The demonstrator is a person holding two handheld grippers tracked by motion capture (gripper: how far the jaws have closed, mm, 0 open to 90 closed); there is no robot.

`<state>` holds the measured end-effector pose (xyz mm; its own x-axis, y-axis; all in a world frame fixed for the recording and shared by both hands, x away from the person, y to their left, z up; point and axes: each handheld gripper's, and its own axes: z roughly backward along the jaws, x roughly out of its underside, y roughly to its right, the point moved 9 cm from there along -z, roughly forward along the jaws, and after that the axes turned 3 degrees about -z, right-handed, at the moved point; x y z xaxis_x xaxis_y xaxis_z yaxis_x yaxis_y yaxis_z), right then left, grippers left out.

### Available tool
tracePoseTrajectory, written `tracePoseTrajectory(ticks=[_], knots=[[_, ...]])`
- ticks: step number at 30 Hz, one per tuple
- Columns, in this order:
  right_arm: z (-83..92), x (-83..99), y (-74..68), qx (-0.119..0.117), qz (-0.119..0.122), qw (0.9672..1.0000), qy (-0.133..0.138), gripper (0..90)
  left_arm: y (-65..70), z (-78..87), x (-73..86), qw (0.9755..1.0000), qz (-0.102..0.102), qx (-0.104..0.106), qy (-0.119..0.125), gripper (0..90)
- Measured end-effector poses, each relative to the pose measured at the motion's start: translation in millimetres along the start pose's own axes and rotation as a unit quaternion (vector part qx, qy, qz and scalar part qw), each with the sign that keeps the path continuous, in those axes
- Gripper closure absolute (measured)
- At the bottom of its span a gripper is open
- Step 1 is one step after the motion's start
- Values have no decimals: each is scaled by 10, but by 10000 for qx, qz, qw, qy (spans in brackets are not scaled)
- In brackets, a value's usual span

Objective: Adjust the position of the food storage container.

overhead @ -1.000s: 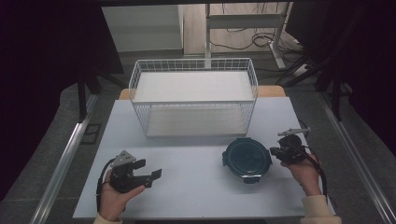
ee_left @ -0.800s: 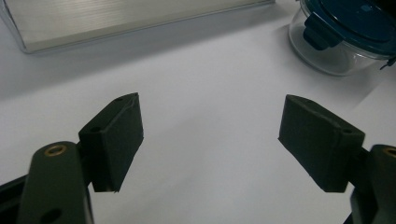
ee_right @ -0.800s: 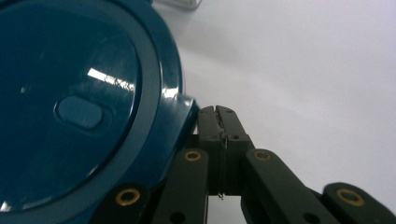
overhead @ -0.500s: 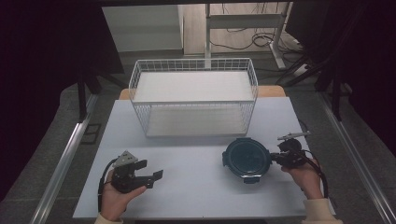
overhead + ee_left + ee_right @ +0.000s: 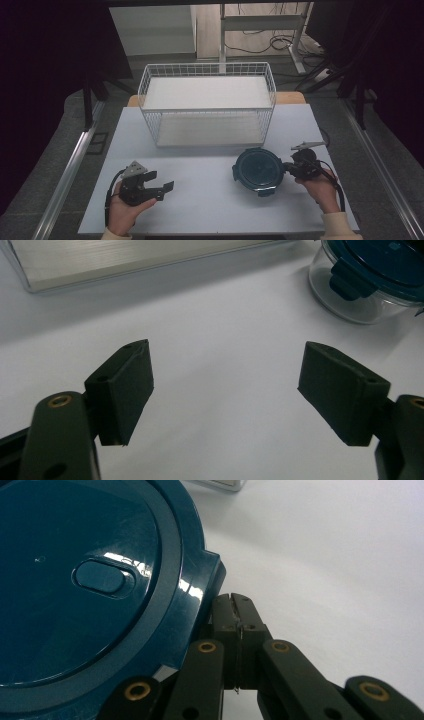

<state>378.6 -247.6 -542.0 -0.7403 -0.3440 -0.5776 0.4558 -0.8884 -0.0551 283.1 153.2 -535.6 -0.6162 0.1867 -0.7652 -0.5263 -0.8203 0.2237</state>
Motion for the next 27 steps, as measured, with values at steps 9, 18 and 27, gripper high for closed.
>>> tracePoseTrajectory(ticks=[9, 18, 27], knots=[[-37, -19, -112, -90, 93, 9999, 69, 899, -11, -9, 4, 10000, 17, -8, -19, 219], [-73, -21, -374, -346, 244, 9991, 21, 899, -32, -11, 11, 10000, 56, -20, -21, 219], [-104, -13, -586, -697, 305, 9971, 23, 899, -49, -12, 13, 10000, 89, -11, -21, 220]])
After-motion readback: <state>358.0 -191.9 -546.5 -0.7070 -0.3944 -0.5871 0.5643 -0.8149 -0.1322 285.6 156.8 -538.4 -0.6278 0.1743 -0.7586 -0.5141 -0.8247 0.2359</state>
